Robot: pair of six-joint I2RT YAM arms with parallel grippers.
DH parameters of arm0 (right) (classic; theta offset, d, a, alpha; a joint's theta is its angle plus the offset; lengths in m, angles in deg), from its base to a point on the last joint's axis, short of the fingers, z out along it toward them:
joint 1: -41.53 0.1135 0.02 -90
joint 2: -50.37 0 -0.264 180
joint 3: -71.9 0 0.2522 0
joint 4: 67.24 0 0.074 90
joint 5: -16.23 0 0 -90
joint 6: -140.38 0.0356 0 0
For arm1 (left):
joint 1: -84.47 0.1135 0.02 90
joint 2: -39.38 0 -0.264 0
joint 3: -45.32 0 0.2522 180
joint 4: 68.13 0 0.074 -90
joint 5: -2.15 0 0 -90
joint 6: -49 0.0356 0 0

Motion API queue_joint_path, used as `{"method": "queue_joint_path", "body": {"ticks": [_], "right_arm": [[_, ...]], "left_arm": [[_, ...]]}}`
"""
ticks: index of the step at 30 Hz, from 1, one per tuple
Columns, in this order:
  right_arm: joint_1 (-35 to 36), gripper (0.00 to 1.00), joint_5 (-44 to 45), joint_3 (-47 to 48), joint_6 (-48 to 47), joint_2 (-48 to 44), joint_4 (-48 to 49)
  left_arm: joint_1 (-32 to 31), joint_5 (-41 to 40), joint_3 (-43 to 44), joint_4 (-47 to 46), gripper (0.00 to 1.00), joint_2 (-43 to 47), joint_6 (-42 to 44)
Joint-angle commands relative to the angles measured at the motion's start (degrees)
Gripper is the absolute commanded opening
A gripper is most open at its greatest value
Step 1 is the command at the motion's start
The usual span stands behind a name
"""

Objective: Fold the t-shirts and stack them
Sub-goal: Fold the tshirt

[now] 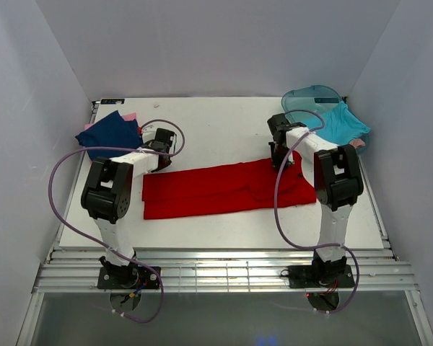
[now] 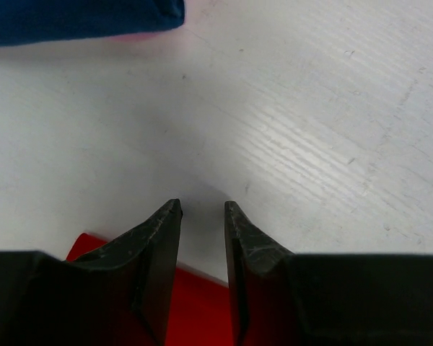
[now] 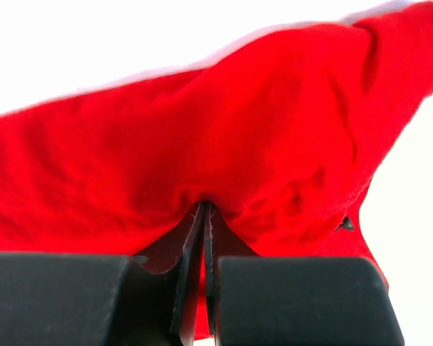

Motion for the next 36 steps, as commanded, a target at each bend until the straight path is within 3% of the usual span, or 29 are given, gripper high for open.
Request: {"method": "queue_joint_path", "body": {"ticks": [1, 9, 14, 17, 19, 22, 27, 28, 36], "right_arm": [[-0.82, 0.08, -0.38, 5.86, -0.46, 6.65, 1.47], [-0.99, 0.08, -2.93, 21.33, -3.10, 15.70, 0.15], [-0.99, 0.08, -4.51, 35.21, -4.06, 22.21, -0.12], [-0.99, 0.08, -5.92, 41.18, -5.29, 24.41, 0.15], [-0.99, 0.08, -6.88, 42.26, -5.82, 24.59, 0.93], [-0.99, 0.08, -7.33, 37.45, -7.05, 20.23, 7.58], [-0.99, 0.12, -4.43, 16.82, -7.84, 4.66, 23.33], [-0.91, 0.09, -2.95, 15.12, -7.85, 0.55, 24.39], [-0.99, 0.08, -0.21, 10.45, -8.81, -2.04, 20.01]], "left_arm": [[0.02, 0.52, -6.68, 8.22, 0.41, -0.32, -1.40], [-5.51, -4.92, -8.10, 4.79, 0.38, 18.39, 2.19], [-10.18, -1.60, -9.15, 7.76, 0.35, 32.37, 1.41], [-10.80, 0.68, -12.04, 9.79, 0.28, 38.34, -1.22], [-10.88, 2.00, -14.94, 11.11, 0.17, 39.94, -2.72], [-11.15, 4.11, -18.19, 12.17, 0.00, 40.39, -5.88], [-11.76, 5.35, -20.75, 11.47, 0.00, 38.46, -8.96], [-11.76, 4.91, -20.84, 11.29, 0.00, 37.85, -8.97], [-11.94, 4.56, -20.58, 9.54, 0.00, 30.81, -8.44]]}}
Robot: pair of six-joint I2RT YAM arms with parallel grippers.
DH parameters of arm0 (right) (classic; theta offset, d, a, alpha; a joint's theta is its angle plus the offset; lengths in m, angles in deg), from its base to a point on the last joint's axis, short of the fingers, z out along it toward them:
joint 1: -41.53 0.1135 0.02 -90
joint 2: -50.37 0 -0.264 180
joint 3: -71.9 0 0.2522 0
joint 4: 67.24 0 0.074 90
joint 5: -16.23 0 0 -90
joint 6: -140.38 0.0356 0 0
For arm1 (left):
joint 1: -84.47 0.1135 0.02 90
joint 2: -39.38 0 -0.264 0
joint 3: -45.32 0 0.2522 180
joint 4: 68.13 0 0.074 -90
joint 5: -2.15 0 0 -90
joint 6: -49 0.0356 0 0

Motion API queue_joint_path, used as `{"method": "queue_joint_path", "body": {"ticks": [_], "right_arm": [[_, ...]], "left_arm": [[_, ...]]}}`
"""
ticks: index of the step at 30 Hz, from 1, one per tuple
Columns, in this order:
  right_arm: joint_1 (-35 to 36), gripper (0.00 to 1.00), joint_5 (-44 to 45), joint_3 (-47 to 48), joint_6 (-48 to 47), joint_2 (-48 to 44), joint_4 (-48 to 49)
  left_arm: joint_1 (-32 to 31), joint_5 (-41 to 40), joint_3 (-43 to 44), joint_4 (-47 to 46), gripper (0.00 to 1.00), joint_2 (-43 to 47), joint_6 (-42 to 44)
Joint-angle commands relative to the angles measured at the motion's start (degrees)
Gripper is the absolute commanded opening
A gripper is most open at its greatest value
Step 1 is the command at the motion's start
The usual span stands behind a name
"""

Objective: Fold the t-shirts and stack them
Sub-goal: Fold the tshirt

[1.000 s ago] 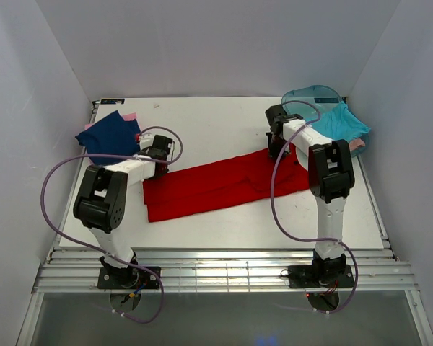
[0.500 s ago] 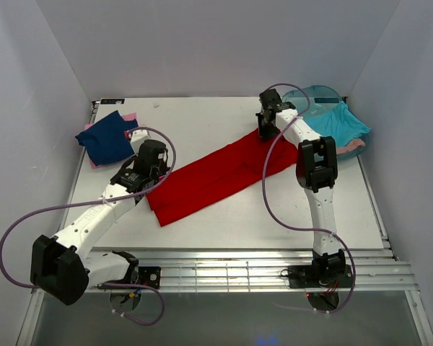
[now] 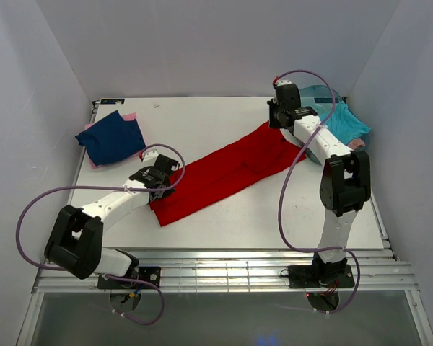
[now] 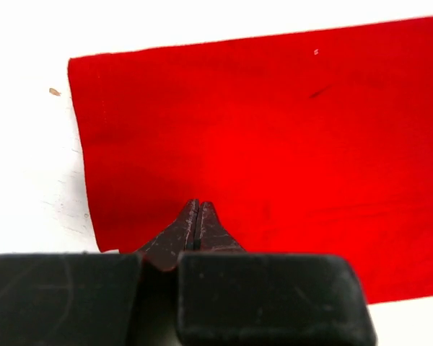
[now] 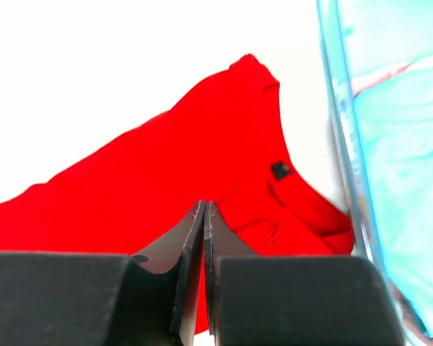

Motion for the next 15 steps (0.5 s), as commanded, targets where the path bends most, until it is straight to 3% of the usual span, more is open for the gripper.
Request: {"method": "queue_joint_path", "body": {"ticks": [1, 15], "right_arm": [[-0.05, 0.08, 1.76, -2.77, -1.29, 1.67, 0.73], [-0.14, 0.08, 3.86, 1.70, -2.97, 11.43, -0.84]], "left_arm": [[-0.42, 0.29, 0.43, -1.94, 0.00, -1.10, -0.81], [-0.77, 2.05, -2.21, -3.70, 0.00, -4.80, -2.04]]}}
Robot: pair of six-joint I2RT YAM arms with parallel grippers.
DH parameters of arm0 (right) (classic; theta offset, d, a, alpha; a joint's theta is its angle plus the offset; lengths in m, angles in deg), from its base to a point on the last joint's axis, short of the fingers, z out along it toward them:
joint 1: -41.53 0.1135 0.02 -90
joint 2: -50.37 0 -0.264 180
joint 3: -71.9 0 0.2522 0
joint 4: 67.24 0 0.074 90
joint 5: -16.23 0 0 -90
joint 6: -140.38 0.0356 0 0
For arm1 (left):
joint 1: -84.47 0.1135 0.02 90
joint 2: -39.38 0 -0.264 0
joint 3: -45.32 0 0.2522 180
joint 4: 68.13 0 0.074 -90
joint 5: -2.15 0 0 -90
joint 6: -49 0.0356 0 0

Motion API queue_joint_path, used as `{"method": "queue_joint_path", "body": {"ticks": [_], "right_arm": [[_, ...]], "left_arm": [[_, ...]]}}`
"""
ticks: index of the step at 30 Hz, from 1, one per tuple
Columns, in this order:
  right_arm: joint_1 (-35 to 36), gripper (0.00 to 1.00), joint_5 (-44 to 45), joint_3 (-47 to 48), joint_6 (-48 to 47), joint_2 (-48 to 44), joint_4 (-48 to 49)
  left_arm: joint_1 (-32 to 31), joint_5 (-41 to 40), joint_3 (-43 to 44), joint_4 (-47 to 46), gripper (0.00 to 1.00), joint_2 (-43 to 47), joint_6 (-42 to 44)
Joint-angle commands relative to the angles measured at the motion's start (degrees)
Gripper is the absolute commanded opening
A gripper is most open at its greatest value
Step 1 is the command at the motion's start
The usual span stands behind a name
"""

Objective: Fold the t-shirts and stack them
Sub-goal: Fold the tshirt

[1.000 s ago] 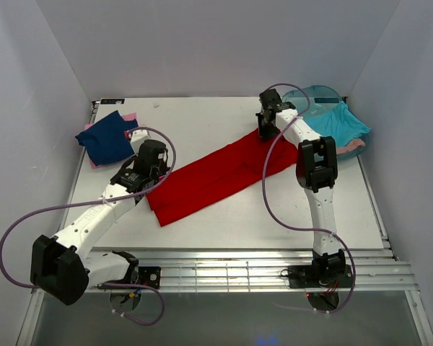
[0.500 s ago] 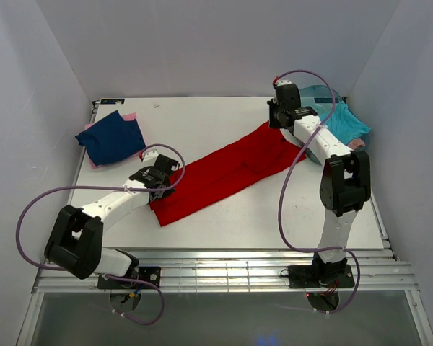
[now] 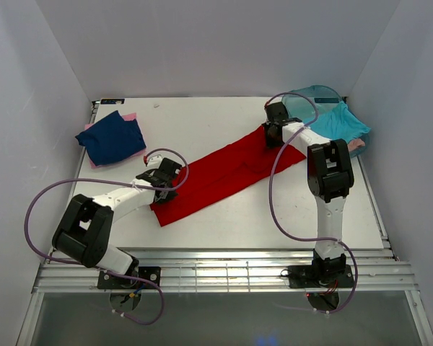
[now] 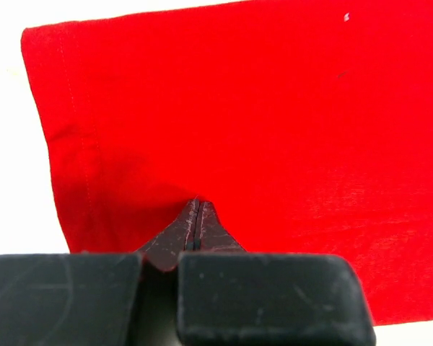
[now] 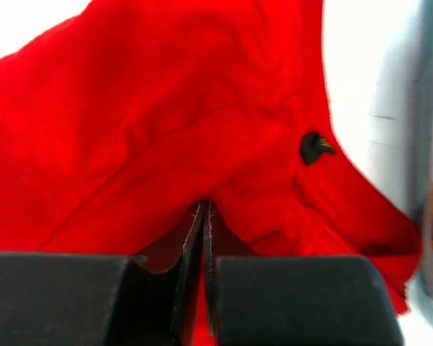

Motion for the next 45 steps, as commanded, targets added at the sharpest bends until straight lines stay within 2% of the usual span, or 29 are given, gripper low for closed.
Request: {"method": "queue_joint_path", "body": {"ticks": [1, 8, 13, 17, 26, 35, 41, 45], "right_arm": [[-0.16, 0.08, 2.66, 3.36, -0.47, -0.78, -1.76], [-0.16, 0.08, 2.06, 1.34, 2.08, 0.18, -8.89], [-0.16, 0.08, 0.83, 2.13, 3.04, 3.26, -11.43], [-0.16, 0.08, 0.82, 6.51, 3.75, 5.98, -13.20], [-0.16, 0.08, 1.35, 20.49, 4.28, 14.24, -16.89], [-0.16, 0.08, -2.77, 31.22, 5.33, 21.27, -13.91], [-0.43, 0.08, -11.47, 32.27, 8.39, 23.29, -6.00], [-0.95, 0.08, -20.43, 34.56, 11.91, 25.67, -1.52]], "left_arm": [[-0.25, 0.66, -1.57, -0.77, 0.00, 2.26, -0.97], [-0.34, 1.27, -3.16, -0.24, 0.00, 1.57, -2.03], [-3.32, 1.10, -4.48, 0.02, 0.00, -0.19, -4.22], [-6.13, 1.62, -5.71, 1.42, 0.00, -0.02, -8.60], [-17.29, 3.12, -5.01, 9.06, 0.00, 2.79, -19.42], [-27.05, 5.75, -1.85, 15.92, 0.00, 3.86, -26.46], [-32.32, 7.60, 2.10, 15.75, 0.00, -1.58, -26.90], [-34.43, 8.65, 7.45, 15.14, 0.00, -6.51, -26.11]]}}
